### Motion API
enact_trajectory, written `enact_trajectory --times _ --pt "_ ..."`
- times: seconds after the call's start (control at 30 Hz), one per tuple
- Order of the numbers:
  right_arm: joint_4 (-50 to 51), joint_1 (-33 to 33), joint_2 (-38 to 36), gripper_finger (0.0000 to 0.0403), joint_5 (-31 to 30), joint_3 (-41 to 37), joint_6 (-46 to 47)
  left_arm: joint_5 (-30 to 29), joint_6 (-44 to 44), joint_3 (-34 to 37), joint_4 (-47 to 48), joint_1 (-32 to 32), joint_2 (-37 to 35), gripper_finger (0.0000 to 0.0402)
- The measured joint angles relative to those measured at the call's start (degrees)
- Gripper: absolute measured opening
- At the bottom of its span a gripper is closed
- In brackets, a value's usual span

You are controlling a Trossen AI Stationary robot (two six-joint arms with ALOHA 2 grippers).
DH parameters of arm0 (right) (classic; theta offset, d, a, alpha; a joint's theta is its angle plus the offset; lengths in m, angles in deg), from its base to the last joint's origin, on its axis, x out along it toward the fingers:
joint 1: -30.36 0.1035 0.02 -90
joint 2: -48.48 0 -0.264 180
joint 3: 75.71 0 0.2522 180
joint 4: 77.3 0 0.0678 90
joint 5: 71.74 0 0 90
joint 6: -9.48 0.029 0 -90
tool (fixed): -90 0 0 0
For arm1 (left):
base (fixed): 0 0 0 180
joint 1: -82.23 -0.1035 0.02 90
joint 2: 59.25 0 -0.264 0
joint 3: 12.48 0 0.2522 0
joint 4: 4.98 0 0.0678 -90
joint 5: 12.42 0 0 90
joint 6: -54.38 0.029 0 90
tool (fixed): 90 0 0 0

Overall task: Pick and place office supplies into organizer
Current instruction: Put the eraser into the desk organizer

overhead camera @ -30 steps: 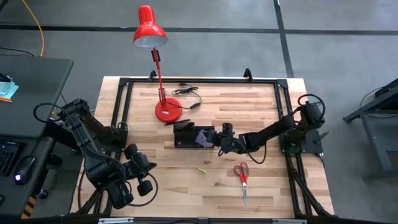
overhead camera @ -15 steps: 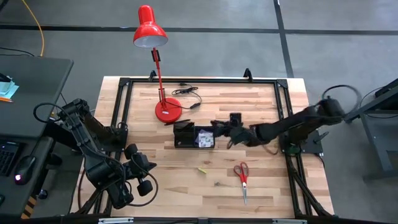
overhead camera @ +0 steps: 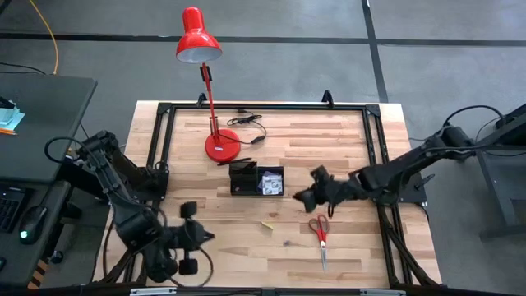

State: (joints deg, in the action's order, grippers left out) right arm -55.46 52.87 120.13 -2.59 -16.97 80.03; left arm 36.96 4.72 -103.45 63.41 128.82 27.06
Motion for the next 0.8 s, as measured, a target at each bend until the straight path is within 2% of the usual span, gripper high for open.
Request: enact_trajectory --times 0.1,0.2,0.37,0.53,0.67,0.8 --pt "-2.2 3.8 3.4 0.0094 -0.1 0.0 -2.5 4.2 13.1 0.0 -6.2 -4.3 0.4 0.0002" --pt "-7.5 6.5 8.0 0.0100 1.7 0.0 -6.2 10.4 22.0 -0.1 -9.5 -10.3 1.8 0.0020" --pt "-13.7 8.0 13.2 0.0133 1.8 0.0 -8.8 19.8 34.7 0.0 -14.3 -19.1 6.5 0.0094" --pt "-10.6 9.4 12.3 0.0160 -1.9 0.0 -10.1 25.5 47.5 0.1 -22.8 -23.4 14.0 0.0169" --pt "-7.4 12.0 9.6 0.0156 -6.6 0.0 -10.1 27.6 52.4 0.0 -25.9 -25.6 19.3 0.0191" --pt "-3.1 14.9 6.0 0.0140 -11.7 0.1 -8.9 32.2 52.6 0.2 -27.8 -28.1 23.0 0.0181"
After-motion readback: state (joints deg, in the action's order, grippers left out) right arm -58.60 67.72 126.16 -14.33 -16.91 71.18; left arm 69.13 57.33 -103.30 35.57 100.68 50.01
